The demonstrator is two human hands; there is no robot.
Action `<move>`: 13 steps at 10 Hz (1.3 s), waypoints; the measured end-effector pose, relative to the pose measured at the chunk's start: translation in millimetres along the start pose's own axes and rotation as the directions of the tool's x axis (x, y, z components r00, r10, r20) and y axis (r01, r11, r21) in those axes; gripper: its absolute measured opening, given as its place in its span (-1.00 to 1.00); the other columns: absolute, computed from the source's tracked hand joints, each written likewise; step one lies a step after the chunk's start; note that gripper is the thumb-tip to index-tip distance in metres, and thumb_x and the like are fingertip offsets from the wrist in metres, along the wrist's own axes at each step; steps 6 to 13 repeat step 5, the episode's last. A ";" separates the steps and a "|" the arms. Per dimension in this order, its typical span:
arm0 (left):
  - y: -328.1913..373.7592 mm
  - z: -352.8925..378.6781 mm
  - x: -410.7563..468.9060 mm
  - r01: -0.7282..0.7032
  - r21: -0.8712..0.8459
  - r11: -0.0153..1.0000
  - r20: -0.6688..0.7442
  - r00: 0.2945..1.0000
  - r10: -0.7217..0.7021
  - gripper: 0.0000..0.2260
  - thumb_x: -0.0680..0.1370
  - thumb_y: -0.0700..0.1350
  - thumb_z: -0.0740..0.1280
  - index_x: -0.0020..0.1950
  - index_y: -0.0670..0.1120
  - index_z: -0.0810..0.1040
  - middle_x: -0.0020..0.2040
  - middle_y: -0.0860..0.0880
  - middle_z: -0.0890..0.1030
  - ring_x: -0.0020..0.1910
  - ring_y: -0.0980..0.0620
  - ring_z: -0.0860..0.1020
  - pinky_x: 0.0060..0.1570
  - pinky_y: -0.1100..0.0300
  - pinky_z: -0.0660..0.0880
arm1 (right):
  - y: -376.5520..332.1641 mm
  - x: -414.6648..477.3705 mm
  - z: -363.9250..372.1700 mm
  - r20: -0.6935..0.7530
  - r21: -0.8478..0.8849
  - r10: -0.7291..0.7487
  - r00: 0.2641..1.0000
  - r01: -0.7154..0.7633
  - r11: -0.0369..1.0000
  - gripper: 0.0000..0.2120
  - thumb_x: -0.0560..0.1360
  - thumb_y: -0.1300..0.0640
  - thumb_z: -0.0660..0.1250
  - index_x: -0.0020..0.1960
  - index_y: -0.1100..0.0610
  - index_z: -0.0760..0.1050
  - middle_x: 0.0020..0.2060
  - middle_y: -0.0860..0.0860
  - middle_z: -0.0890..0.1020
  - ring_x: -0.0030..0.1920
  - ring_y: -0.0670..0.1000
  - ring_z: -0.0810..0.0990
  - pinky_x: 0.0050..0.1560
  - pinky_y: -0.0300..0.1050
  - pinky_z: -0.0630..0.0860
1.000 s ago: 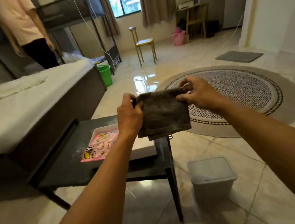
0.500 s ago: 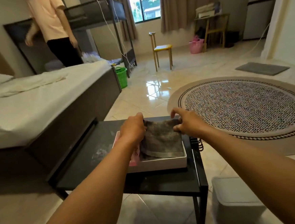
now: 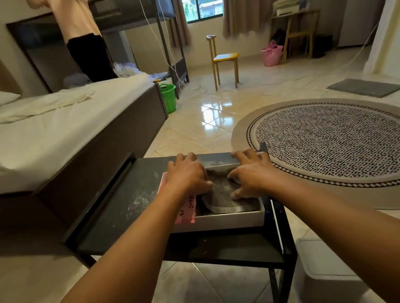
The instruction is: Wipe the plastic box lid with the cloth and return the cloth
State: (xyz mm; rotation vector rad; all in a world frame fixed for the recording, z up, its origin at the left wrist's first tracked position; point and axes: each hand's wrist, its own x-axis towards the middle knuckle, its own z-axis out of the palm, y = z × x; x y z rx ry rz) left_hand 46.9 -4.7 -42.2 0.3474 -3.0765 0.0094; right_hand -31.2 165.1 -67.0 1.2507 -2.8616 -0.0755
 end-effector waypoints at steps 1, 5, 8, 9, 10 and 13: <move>0.3 3.0 -1.5 0.043 -0.012 0.999 0.124 0.991 -0.042 -0.72 0.45 0.07 0.38 0.15 0.15 0.66 0.54 -0.03 0.19 0.43 -0.16 0.14 0.35 -0.22 0.12 | -1.9 1.6 2.1 0.137 -0.027 0.061 0.989 -0.058 0.998 -0.37 0.30 -0.41 0.32 0.32 -0.21 0.47 0.55 -0.03 -0.02 0.49 0.20 -0.09 0.37 0.30 0.00; -1.4 0.4 -6.0 -0.010 -0.136 0.991 0.157 0.987 0.031 -0.68 0.56 0.16 0.29 0.30 0.18 0.56 0.62 -0.01 0.02 0.56 -0.12 -0.04 0.44 -0.31 -0.04 | 12.0 -6.8 -5.6 0.169 0.274 0.093 0.981 -0.137 0.952 -0.30 0.31 -0.39 0.36 0.39 -0.19 0.39 0.57 -0.05 -0.07 0.52 0.17 -0.13 0.43 0.31 -0.12; -1.4 0.4 -6.0 -0.010 -0.136 0.991 0.157 0.987 0.031 -0.68 0.56 0.16 0.29 0.30 0.18 0.56 0.62 -0.01 0.02 0.56 -0.12 -0.04 0.44 -0.31 -0.04 | 12.0 -6.8 -5.6 0.169 0.274 0.093 0.981 -0.137 0.952 -0.30 0.31 -0.39 0.36 0.39 -0.19 0.39 0.57 -0.05 -0.07 0.52 0.17 -0.13 0.43 0.31 -0.12; -1.4 0.4 -6.0 -0.010 -0.136 0.991 0.157 0.987 0.031 -0.68 0.56 0.16 0.29 0.30 0.18 0.56 0.62 -0.01 0.02 0.56 -0.12 -0.04 0.44 -0.31 -0.04 | 12.0 -6.8 -5.6 0.169 0.274 0.093 0.981 -0.137 0.952 -0.30 0.31 -0.39 0.36 0.39 -0.19 0.39 0.57 -0.05 -0.07 0.52 0.17 -0.13 0.43 0.31 -0.12; -1.4 0.4 -6.0 -0.010 -0.136 0.991 0.157 0.987 0.031 -0.68 0.56 0.16 0.29 0.30 0.18 0.56 0.62 -0.01 0.02 0.56 -0.12 -0.04 0.44 -0.31 -0.04 | 12.0 -6.8 -5.6 0.169 0.274 0.093 0.981 -0.137 0.952 -0.30 0.31 -0.39 0.36 0.39 -0.19 0.39 0.57 -0.05 -0.07 0.52 0.17 -0.13 0.43 0.31 -0.12; -1.4 0.4 -6.0 -0.010 -0.136 0.991 0.157 0.987 0.031 -0.68 0.56 0.16 0.29 0.30 0.18 0.56 0.62 -0.01 0.02 0.56 -0.12 -0.04 0.44 -0.31 -0.04 | 12.0 -6.8 -5.6 0.169 0.274 0.093 0.981 -0.137 0.952 -0.30 0.31 -0.39 0.36 0.39 -0.19 0.39 0.57 -0.05 -0.07 0.52 0.17 -0.13 0.43 0.31 -0.12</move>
